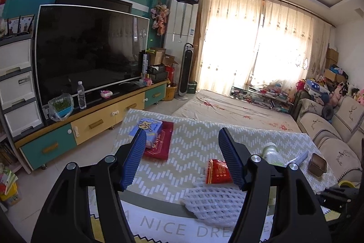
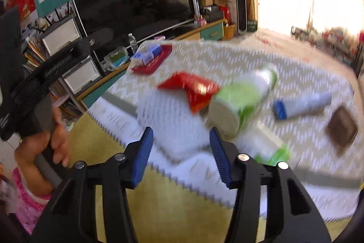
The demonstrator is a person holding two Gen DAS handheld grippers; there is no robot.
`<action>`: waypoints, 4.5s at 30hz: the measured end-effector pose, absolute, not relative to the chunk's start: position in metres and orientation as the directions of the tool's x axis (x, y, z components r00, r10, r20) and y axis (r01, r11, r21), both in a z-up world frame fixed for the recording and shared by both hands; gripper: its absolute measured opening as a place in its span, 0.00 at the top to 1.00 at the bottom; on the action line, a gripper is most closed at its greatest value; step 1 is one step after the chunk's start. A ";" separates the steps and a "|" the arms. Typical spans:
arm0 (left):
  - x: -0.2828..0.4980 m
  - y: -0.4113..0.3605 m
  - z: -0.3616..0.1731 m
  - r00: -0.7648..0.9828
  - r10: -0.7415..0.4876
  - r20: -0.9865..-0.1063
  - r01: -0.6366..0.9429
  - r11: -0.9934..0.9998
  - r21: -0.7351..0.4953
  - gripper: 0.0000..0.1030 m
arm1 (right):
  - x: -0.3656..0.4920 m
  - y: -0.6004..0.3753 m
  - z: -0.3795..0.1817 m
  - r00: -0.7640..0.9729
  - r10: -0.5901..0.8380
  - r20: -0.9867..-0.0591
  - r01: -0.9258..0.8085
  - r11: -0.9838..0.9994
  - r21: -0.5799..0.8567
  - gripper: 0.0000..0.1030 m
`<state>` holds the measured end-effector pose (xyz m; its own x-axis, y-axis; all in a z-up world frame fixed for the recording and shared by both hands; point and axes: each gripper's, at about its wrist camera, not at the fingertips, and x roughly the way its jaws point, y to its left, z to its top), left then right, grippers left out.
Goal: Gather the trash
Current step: 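Reach the right gripper to the red snack bag and grasp it, then carry the red snack bag over the bin and open the right gripper, then grasp the white foam net with the left gripper and lift it, then carry the foam net over the bin and open the left gripper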
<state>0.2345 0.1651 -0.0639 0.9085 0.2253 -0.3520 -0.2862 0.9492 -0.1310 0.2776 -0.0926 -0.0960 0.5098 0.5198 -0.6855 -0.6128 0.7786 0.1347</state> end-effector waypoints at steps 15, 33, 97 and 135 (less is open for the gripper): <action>0.204 0.209 -0.059 0.865 0.395 -0.308 -0.467 0.859 -0.209 0.35 | 0.333 -0.003 -0.118 0.530 0.342 -0.776 -0.719 0.667 -0.197 0.63; 0.214 0.201 -0.060 0.865 0.381 -0.326 -0.451 0.875 -0.174 0.35 | 0.298 -0.050 -0.049 0.546 0.545 -0.637 -0.710 0.704 -0.005 0.91; 0.307 0.091 -0.160 0.652 0.014 -0.758 -0.058 0.998 -0.031 0.30 | 0.257 -0.376 -0.126 0.724 0.129 -0.678 0.017 0.979 0.204 0.55; 0.228 -0.026 -0.055 0.814 -0.169 -0.556 0.223 0.974 0.029 0.82 | 0.191 -0.451 -0.098 0.814 0.119 -0.568 0.085 0.944 0.320 0.55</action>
<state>0.2281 -0.0264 -0.0552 0.8138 -0.1695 -0.5559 0.2230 0.9744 0.0294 0.1911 -0.4510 -0.0983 0.8142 0.1194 -0.5682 0.0849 0.9436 0.3199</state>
